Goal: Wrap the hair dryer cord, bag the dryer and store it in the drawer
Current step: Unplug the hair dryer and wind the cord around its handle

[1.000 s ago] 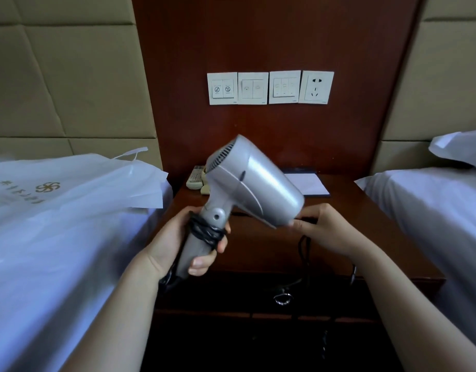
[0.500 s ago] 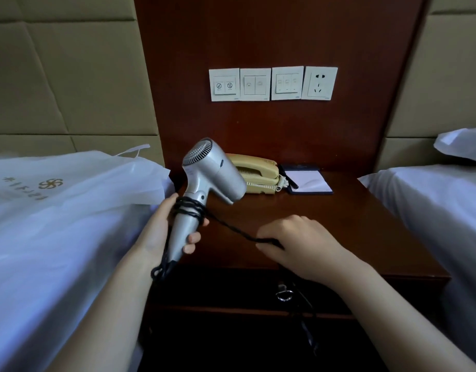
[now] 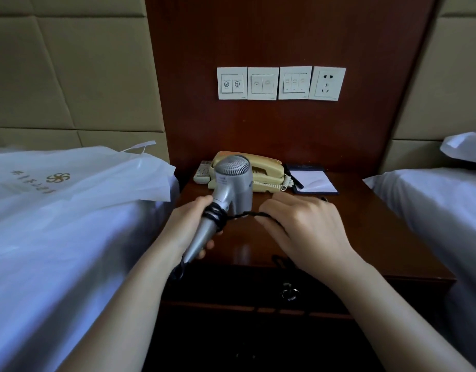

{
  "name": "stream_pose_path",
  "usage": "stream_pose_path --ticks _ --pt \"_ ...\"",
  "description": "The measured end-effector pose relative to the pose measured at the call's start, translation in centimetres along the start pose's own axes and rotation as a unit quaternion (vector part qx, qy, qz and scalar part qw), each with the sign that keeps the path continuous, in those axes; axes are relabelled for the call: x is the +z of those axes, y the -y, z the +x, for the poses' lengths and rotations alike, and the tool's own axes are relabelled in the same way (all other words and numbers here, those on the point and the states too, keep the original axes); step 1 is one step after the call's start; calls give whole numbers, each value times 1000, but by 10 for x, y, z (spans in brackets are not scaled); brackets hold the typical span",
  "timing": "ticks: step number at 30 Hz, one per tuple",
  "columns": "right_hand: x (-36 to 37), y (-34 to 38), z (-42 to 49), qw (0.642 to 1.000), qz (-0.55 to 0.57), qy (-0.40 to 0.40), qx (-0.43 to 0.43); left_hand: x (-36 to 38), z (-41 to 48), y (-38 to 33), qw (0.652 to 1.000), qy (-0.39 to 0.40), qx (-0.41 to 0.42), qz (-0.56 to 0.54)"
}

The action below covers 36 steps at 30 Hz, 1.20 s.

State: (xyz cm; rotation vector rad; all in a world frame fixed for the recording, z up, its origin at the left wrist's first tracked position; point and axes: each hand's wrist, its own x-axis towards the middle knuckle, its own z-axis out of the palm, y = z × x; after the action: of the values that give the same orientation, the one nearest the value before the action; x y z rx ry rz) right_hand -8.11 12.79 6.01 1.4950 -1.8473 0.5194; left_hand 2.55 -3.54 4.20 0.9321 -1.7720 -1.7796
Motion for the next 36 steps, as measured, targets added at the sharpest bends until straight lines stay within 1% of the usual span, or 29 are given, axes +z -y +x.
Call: stream_pose_path --ticks 3,5,8,10,13,16,19,22,26,31,33,35,36 --pt "-1 -2 1 1000 -17 -13 -3 4 -5 2 994 15 69 84" --pt "-3 -3 2 1000 -18 -14 -2 7 -7 2 985 25 93 143" --pt "-4 -2 3 1000 1 -17 -4 15 -15 2 964 53 102 240" --pt "-4 -2 3 999 34 -3 -2 24 -21 3 946 59 108 300" --pt "-5 -2 1 997 75 19 -1 36 -24 1 930 54 115 346" --pt "-4 3 0 997 62 37 -23 44 -23 -1 913 41 122 387" --pt "-6 6 0 998 35 26 -39 51 -26 -2 905 30 137 401" --pt "-6 4 -1 999 39 9 -36 53 -26 -4 897 4 159 412" --pt "-2 -4 -5 1000 13 0 7 45 -23 -1 897 -25 169 408" --pt "-5 4 -9 996 68 -19 57 38 -21 5 889 -32 158 428" --pt "-9 11 -8 994 87 -4 73 38 -21 5 891 -33 153 426" --pt "-12 18 -7 989 100 39 99 38 -21 5 889 -38 150 432" --pt "-13 20 -7 982 131 68 117 38 -20 5 887 -41 149 435"
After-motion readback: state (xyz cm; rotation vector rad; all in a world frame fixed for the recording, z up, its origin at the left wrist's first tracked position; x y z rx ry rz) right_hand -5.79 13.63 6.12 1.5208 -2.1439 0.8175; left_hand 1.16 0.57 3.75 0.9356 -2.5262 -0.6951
